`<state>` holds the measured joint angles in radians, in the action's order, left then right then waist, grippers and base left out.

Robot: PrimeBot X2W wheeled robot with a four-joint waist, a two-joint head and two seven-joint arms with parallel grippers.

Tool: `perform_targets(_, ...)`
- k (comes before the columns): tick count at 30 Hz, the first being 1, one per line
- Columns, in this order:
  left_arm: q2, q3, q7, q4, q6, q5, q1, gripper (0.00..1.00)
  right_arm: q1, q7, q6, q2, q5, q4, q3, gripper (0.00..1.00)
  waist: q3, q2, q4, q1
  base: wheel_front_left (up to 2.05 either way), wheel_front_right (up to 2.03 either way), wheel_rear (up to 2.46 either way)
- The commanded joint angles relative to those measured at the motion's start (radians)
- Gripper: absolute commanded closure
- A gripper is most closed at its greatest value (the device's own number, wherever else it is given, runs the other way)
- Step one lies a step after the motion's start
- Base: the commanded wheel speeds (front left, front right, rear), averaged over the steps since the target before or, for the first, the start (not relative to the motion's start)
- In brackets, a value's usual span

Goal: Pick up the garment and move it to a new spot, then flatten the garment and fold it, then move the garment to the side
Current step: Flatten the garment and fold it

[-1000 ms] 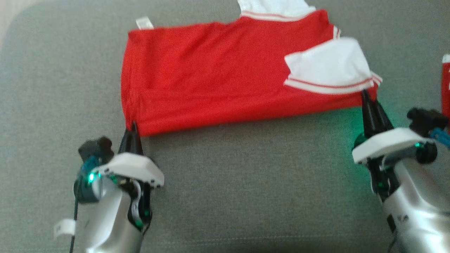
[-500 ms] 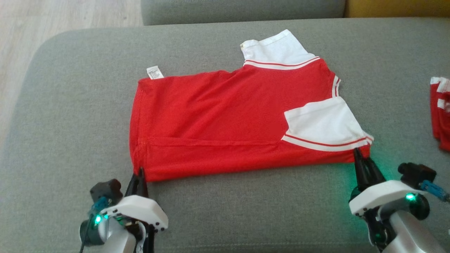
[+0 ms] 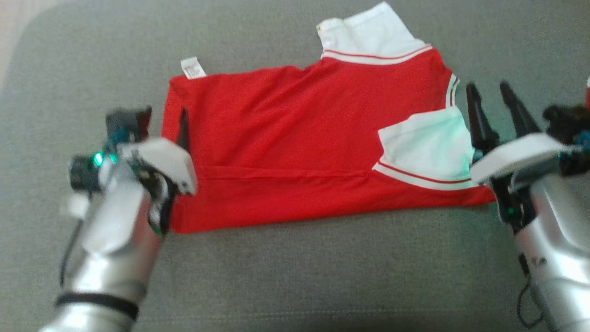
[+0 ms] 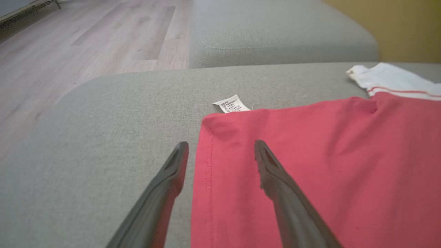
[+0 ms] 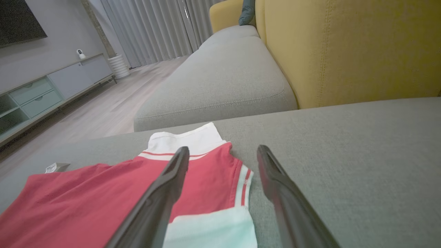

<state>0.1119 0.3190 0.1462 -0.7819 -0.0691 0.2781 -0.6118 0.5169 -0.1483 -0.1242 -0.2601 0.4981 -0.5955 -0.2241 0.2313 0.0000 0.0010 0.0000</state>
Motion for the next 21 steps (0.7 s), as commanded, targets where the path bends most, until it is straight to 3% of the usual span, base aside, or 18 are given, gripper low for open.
perform_targets(1, 0.041, -0.011, -0.022, 0.0, 0.015, -0.018, -0.068, 0.0, 0.039, 0.005, -0.007, -0.002, -0.008, 0.035, -0.024, 0.0, 0.039, 0.0, -0.014, 0.0, 0.0, 0.0, 0.0)
perform_targets(9, 0.105, 0.041, -0.104, -0.159, 0.082, -0.063, -0.245, 0.0, 0.154, 0.024, -0.007, 0.016, -0.009, 0.054, -0.088, 0.0, 0.126, 0.0, -0.041, 0.0, 0.0, 0.0, 0.0)
perform_targets(21, 0.118, 0.027, -0.029, -0.276, 0.115, -0.033, -0.382, 0.0, 0.224, 0.003, -0.007, -0.005, 0.02, 0.045, -0.135, 0.0, 0.189, 0.0, -0.044, 0.0, 0.0, 0.0, 0.0)
